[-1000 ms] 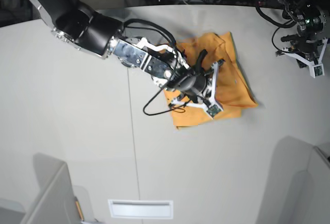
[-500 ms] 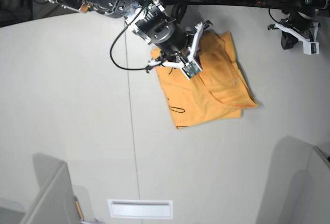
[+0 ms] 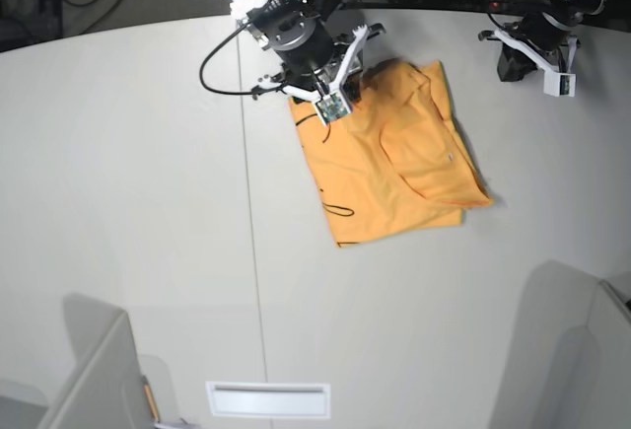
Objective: Fold the T-shirt properly
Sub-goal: 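Grasp the folded shirt's edge with the left gripper and lift it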
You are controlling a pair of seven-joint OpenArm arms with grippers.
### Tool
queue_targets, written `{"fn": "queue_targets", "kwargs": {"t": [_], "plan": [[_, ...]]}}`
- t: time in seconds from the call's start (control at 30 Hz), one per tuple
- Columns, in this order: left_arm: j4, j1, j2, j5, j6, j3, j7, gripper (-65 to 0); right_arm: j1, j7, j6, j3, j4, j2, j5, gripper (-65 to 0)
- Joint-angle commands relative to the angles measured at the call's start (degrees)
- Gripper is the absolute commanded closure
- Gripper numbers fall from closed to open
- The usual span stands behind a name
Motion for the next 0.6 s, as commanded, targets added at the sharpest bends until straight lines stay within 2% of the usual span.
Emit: {"fn": "queue_targets", "kwargs": {"t": [0.0,0.07,0.1,0.17,0.23,0.27,0.33,0.47,0.57], "plan": [[1.1,0.7,0.8,-0.8,-0.3,0.7,-1.0,-16.1,0.5,1.3,0.1,1.3,1.1,-0.1,-0.7,-21.6],[1.1,1.6,2.2,-0.8,-0.3,1.5,-1.1,-25.2,0.6,1.3,0.2,4.8,1.0,0.0,-0.7,-24.2],[1.0,1.5,2.9,-0.8,-0.3,1.1,-1.1,-25.7,0.6,1.3,0.2,6.7,0.9,0.0,-0.7,-24.2],[0.9,1.1,4.4,-0.5,0.0,-0.8,-1.1,-20.9,1.3,0.9,0.3,11.1,0.9,-0.3,-0.7,-23.6],[0.7,-0.7,5.1,-0.4,1.9,-3.5,-1.1,-8.2,1.8,0.9,0.3,14.2,0.8,0.0,-0.7,-18.0],[0.6,-1.6,5.7,-0.4,3.1,-4.7,-1.1,0.0,2.0,1.0,0.3,15.6,0.7,0.1,-0.7,-12.8],[0.6,-3.7,5.9,-0.4,4.7,-5.5,-1.1,0.0,2.6,0.9,0.3,17.9,-0.1,0.1,-0.7,0.0],[0.5,-6.7,5.8,-0.1,7.9,-3.3,-0.9,0.0,4.0,0.8,1.2,19.1,-5.3,-0.1,-0.6,0.0],[0.2,-9.0,5.9,4.2,11.4,0.6,-1.1,0.0,4.2,0.8,6.5,19.4,-9.4,-0.4,-0.6,0.0]]}}
